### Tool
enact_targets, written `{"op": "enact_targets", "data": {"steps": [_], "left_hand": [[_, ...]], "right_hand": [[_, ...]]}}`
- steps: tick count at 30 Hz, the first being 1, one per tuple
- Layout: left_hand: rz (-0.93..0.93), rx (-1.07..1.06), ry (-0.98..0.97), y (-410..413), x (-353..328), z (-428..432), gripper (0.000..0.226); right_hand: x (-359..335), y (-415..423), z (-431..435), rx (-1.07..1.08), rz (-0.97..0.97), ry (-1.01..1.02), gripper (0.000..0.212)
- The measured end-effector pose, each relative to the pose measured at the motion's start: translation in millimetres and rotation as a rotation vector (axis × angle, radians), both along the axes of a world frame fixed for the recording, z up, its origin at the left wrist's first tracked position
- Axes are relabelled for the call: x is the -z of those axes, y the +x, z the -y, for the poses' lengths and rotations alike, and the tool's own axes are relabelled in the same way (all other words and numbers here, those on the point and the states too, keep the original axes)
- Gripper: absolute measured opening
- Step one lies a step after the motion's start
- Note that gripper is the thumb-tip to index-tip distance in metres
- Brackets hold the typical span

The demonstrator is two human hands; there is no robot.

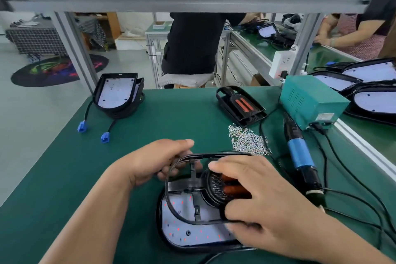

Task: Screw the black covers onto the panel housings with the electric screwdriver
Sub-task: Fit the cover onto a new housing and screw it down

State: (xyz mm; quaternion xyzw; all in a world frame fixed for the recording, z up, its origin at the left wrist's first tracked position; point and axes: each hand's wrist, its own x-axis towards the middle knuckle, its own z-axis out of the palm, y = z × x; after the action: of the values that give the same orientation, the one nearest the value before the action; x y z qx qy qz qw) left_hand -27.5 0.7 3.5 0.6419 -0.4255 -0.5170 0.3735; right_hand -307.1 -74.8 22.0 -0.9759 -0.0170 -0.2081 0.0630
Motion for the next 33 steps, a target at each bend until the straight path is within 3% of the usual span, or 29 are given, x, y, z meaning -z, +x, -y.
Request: {"op": "enact_targets", "data": {"steps": [8, 17, 20, 26, 33], "left_hand": [[0.106, 0.15, -0.039, -13, -6, -1, 0.046], [0.145, 0.164, -0.012, -17, -12, -4, 0.05], [0.086, 0.154, 0.001, -18, -13, -5, 0.064], [0.076, 0.137, 0.007, -20, -16, -5, 0.051], [0.096, 0.183, -0.013, -18, -13, -5, 0.057]], "right_hand": [[3, 0, -6, 0.012, -0.049, -0.092, 0.025], [-2, 0, -12, -0.009, -0.07, -0.12, 0.026], [-2, 1, -16, -0.019, -0.068, -0.146, 0.025], [-8, 3, -21, -0.037, -0.111, -0.186, 0.025], [-8, 5, -21, -0.024, -0.208, -0.24, 0.033]]}}
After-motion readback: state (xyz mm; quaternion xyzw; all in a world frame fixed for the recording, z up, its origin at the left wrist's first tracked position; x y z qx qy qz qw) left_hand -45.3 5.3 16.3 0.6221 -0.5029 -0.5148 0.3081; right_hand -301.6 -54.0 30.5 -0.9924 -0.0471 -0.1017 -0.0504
